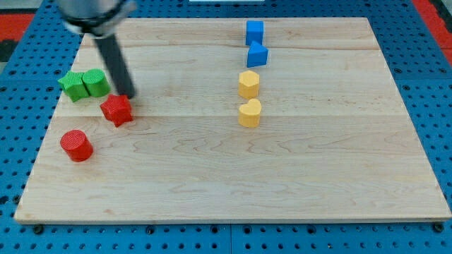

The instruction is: Move the yellow hexagon to the center of the board

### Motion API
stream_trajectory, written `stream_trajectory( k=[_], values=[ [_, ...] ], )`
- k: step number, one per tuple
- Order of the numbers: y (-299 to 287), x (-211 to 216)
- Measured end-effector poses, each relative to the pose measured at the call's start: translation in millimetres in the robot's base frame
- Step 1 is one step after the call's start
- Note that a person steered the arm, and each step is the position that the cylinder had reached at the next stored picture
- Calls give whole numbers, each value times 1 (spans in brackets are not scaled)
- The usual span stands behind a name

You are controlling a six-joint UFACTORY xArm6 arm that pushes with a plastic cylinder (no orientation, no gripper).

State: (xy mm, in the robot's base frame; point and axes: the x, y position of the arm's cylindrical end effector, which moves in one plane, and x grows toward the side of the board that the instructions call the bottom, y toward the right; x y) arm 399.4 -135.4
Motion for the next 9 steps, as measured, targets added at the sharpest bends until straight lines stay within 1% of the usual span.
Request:
stream_trajectory(
  k=[1, 2, 3, 4, 5, 6, 7, 8, 9],
  values=[
    [123, 3],
    [156, 5],
    [211, 5],
    [254, 0],
    [238, -39],
    [160, -48],
    [90, -44],
    [168, -42],
    [220, -24]
  ],
)
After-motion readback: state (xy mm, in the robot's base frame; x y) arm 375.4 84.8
